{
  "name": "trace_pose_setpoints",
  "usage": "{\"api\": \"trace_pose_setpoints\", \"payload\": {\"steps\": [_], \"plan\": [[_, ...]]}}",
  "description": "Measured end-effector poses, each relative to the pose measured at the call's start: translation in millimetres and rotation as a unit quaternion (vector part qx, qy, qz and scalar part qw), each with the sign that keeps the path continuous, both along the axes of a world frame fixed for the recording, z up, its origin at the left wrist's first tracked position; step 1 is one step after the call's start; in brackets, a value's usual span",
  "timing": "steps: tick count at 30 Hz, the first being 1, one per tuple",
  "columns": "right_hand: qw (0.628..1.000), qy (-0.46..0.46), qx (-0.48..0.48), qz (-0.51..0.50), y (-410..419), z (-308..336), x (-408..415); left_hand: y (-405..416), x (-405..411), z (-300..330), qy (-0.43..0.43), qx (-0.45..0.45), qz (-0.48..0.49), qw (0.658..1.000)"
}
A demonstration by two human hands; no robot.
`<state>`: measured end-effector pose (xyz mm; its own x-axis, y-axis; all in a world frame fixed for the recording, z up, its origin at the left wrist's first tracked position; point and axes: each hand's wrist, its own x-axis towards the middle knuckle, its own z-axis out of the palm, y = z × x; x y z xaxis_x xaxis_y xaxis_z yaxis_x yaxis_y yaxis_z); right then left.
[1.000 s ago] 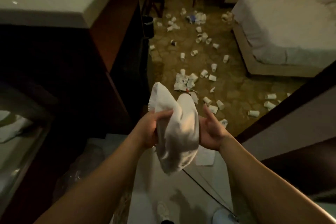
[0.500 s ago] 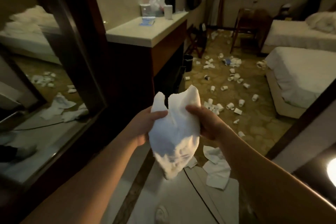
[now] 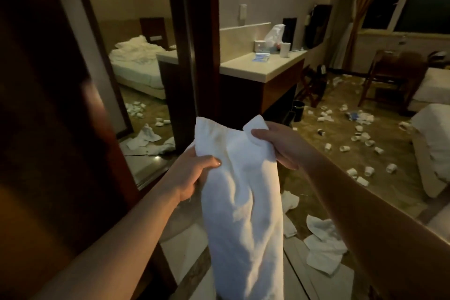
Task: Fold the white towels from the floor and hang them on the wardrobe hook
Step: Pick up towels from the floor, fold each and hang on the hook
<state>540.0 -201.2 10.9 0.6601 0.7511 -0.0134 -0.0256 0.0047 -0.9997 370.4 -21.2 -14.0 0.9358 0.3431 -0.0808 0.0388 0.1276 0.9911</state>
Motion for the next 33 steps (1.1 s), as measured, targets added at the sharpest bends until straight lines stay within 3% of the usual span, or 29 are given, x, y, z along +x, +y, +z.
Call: {"api": "trace_pose_setpoints", "payload": {"steps": [3,9,12,14,18,20,23,25,29,33], "plan": [[0.999,-0.042,-0.024,0.007,16,-1,-63,7,-73,3,-0.005,0.011,0.024,1.0],[0.969,-0.227,-0.091,-0.022,43,-2,-218,21,-238,0,-0.018,0.015,0.077,0.997],[0.954,-0.282,-0.088,-0.049,59,-2,-304,36,-325,-4,0.002,0.185,0.153,0.971],[0.951,-0.297,-0.073,-0.056,68,3,-351,47,-378,5,0.019,0.353,0.203,0.913],[0.938,-0.334,-0.066,-0.067,80,29,-422,63,-467,40,0.032,0.537,0.177,0.824],[0.93,-0.357,-0.058,-0.066,87,45,-448,66,-505,60,0.017,0.538,0.15,0.829],[0.917,-0.391,-0.048,-0.059,95,63,-478,73,-552,80,0.046,0.436,0.157,0.885],[0.911,-0.405,-0.04,-0.067,99,72,-495,80,-581,83,0.062,0.401,0.175,0.897],[0.912,-0.396,0.007,-0.111,100,81,-511,99,-634,83,0.054,0.449,0.254,0.855],[0.906,-0.412,0.014,-0.094,104,75,-520,108,-675,87,0.189,0.538,0.241,0.786]]}}
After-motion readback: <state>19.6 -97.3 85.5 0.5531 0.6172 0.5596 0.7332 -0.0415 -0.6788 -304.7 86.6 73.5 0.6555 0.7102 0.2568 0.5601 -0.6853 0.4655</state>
